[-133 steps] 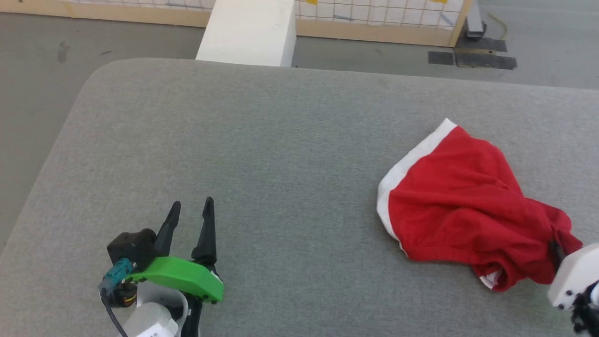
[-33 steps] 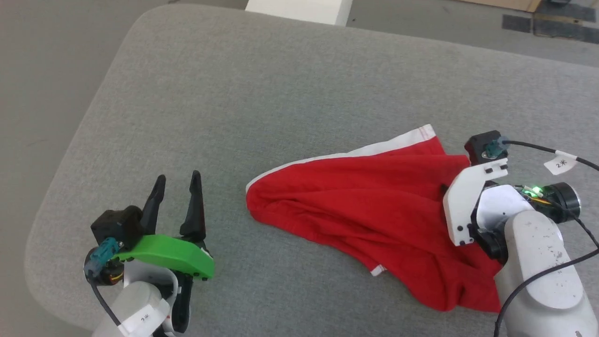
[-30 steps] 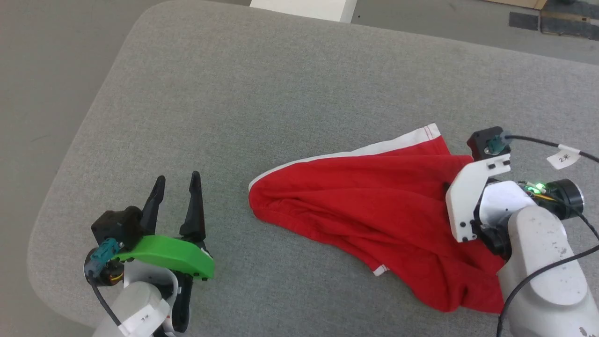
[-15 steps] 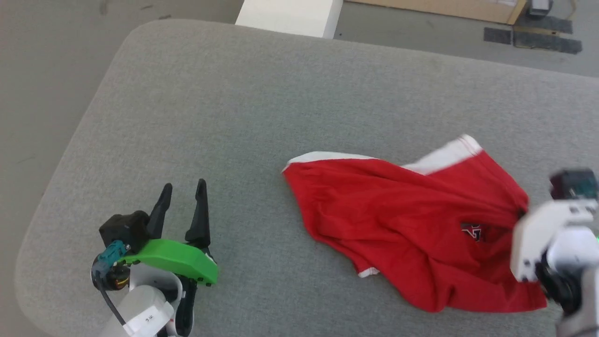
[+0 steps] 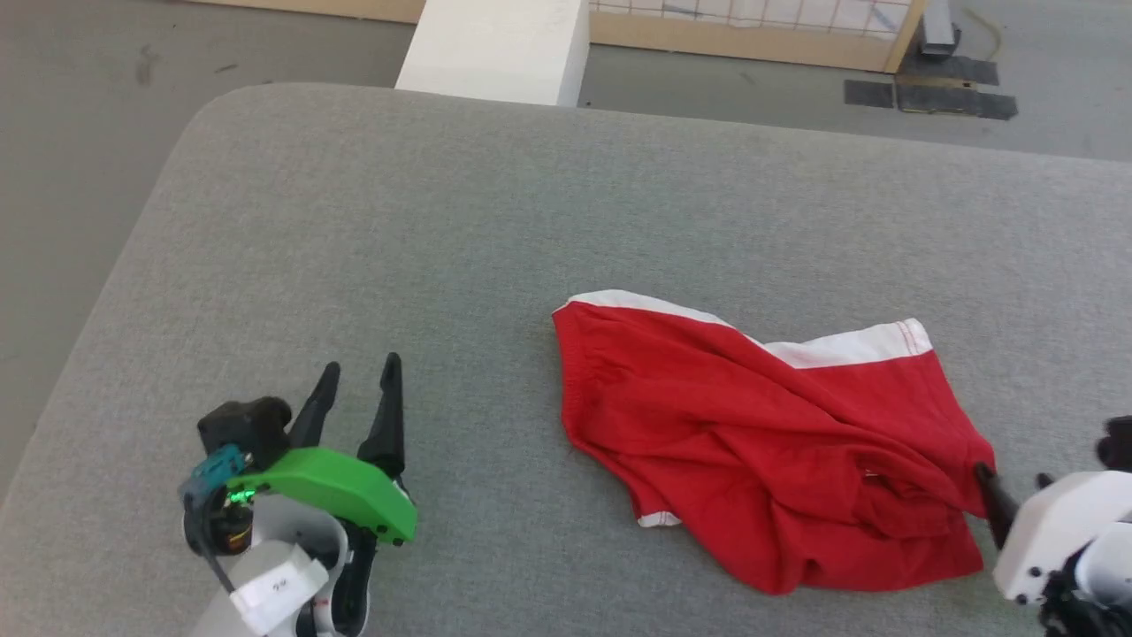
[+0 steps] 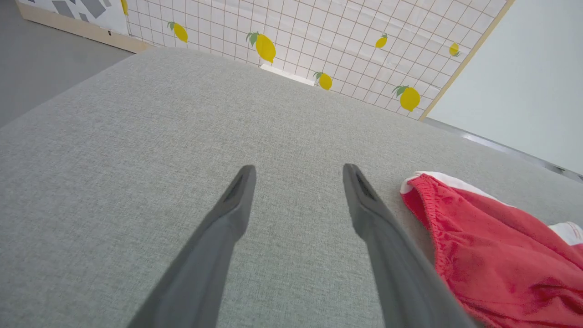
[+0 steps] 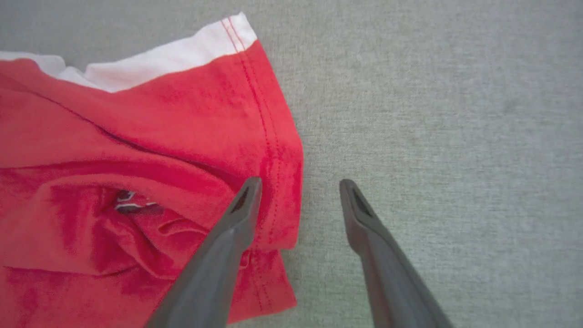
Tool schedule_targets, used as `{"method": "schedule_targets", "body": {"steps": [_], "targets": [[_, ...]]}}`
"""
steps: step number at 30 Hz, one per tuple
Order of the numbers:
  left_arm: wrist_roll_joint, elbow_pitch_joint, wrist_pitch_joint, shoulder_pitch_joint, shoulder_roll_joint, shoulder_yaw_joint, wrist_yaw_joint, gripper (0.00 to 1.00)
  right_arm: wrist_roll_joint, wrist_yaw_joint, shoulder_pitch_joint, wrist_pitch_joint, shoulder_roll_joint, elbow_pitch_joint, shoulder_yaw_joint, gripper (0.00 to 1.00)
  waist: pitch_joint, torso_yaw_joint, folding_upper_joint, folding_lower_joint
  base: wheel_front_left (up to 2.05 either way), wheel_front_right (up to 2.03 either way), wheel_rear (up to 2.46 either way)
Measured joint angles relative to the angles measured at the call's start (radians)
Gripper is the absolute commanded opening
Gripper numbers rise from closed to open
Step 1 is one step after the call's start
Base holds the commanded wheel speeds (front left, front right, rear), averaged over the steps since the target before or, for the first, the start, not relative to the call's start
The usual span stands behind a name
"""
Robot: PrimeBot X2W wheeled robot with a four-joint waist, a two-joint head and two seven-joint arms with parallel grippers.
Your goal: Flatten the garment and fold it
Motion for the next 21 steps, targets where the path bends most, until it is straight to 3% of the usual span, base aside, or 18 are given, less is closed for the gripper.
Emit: {"method": "schedule_targets", "body": {"steps": [6, 12, 17, 21], "targets": [[-0.036, -0.002, 0.166, -0.134, -0.012, -0.046, -0.011, 1.0, 0.014, 0.0, 0.0, -0.064, 0.0, -0.043, -0.091, 1.0, -0.005, -0.031, 0.0, 0.0, 0.0, 0.0, 0.0], [-0.053, 0.101, 0.515, -0.385, -0.044, -0.153, -0.013, 1.0, 0.007, 0.0, -0.002, -0.068, -0.001, -0.072, -0.109, 1.0, 0.012, -0.072, 0.0, 0.0, 0.0, 0.0, 0.0], [-0.039, 0.209, 0.795, -0.506, -0.023, -0.239, 0.009, 1.0, 0.021, 0.0, -0.009, -0.073, -0.001, -0.074, -0.09, 1.0, 0.036, -0.119, 0.0, 0.0, 0.0, 0.0, 0.0], [-0.03, 0.253, 0.859, -0.542, -0.004, -0.254, 0.019, 1.0, 0.026, 0.0, -0.009, -0.087, 0.0, -0.066, -0.088, 1.0, 0.057, -0.152, 0.0, 0.0, 0.0, 0.0, 0.0]]}}
